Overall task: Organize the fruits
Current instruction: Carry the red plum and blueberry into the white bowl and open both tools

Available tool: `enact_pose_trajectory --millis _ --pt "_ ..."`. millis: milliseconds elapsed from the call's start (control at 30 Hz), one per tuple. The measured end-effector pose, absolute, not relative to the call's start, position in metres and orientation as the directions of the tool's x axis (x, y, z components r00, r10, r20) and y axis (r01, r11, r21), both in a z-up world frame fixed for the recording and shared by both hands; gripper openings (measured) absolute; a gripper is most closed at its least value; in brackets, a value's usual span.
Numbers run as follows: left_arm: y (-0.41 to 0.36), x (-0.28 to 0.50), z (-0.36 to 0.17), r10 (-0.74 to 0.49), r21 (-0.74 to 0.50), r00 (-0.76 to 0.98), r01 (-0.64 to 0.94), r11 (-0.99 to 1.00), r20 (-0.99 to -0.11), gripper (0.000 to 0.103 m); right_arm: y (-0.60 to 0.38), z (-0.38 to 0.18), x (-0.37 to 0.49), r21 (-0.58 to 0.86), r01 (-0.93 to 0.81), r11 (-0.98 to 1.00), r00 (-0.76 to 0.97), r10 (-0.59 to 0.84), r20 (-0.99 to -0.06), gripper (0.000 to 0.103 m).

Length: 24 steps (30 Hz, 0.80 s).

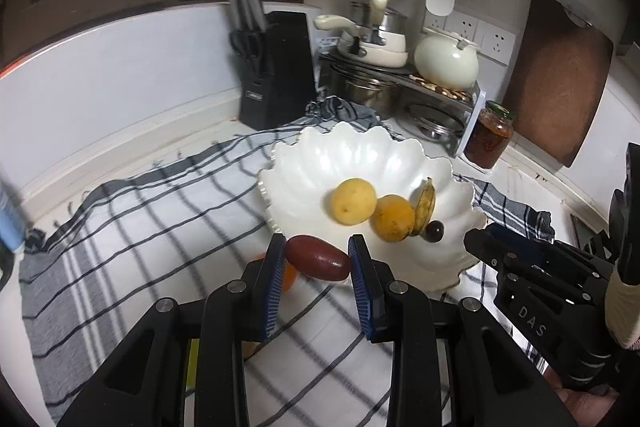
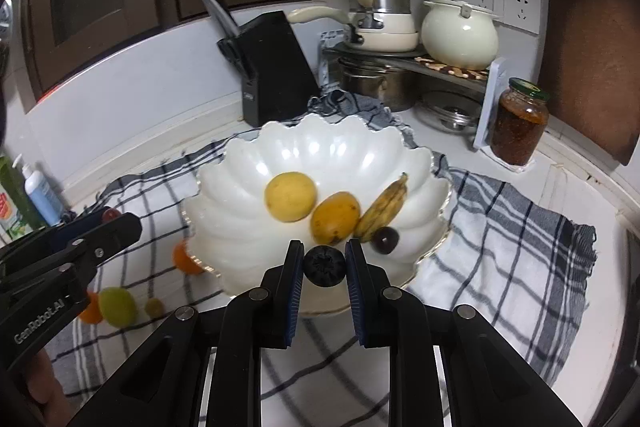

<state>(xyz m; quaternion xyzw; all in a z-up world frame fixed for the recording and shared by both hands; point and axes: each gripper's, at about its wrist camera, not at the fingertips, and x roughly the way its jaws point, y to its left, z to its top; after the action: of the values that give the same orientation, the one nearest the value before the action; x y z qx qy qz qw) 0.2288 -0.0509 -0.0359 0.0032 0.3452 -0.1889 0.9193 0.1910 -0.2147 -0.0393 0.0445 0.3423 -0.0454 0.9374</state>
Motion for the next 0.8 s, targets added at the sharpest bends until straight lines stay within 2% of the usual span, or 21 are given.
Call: enact_pose_trajectory --millis 800 --pt "-0.093 0.281 -0.079 -0.347 -0.113 0.610 0.388 0.915 -0.712 0.032 -0.246 -0.077 0.230 0.092 0.101 0.991 0.697 -0.005 -0.717 0.023"
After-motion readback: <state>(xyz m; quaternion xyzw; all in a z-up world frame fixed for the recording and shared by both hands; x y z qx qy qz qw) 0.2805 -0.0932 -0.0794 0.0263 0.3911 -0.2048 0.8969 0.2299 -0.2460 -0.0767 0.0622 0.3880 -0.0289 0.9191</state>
